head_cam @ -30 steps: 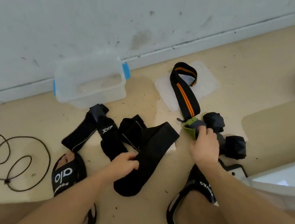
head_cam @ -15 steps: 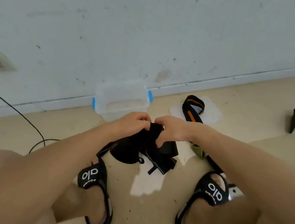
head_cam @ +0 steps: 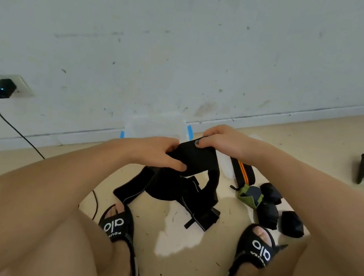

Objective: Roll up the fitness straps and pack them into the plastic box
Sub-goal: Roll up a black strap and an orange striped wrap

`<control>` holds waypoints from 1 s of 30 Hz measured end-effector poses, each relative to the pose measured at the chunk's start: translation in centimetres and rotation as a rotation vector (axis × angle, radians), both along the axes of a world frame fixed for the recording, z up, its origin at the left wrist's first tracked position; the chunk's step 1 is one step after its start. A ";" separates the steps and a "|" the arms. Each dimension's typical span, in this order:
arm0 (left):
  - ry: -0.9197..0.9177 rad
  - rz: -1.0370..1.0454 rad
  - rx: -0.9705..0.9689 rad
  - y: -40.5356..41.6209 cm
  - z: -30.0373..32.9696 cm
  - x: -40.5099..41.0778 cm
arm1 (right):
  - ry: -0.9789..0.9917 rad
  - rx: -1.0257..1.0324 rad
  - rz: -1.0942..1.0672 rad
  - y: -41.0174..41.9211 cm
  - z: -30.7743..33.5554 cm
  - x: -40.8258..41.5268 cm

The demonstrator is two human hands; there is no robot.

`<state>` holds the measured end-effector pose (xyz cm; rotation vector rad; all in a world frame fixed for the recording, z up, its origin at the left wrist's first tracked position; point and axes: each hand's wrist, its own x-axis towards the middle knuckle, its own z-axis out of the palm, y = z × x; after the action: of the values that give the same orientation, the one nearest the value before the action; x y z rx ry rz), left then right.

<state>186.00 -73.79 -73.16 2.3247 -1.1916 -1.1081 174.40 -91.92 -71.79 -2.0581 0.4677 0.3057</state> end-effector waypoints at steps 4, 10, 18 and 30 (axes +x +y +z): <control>-0.011 -0.016 -0.043 -0.6 0.3 1.2 | 0.042 -0.129 0.031 -1.5 0.2 1.0; -0.004 0.016 -0.170 -1.5 0.8 2.3 | 0.079 -0.058 0.128 -1.5 0.0 1.3; 0.086 0.053 -0.177 -1.2 1.7 3.4 | -0.075 0.106 0.065 -0.6 -0.1 3.0; 0.368 0.317 -0.353 -0.8 1.4 5.2 | -0.183 0.274 -0.109 -2.2 1.0 3.8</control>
<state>191.22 -74.57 -71.81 1.8595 -0.7760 -1.0517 178.16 -94.12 -70.80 -1.7678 0.4006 0.1074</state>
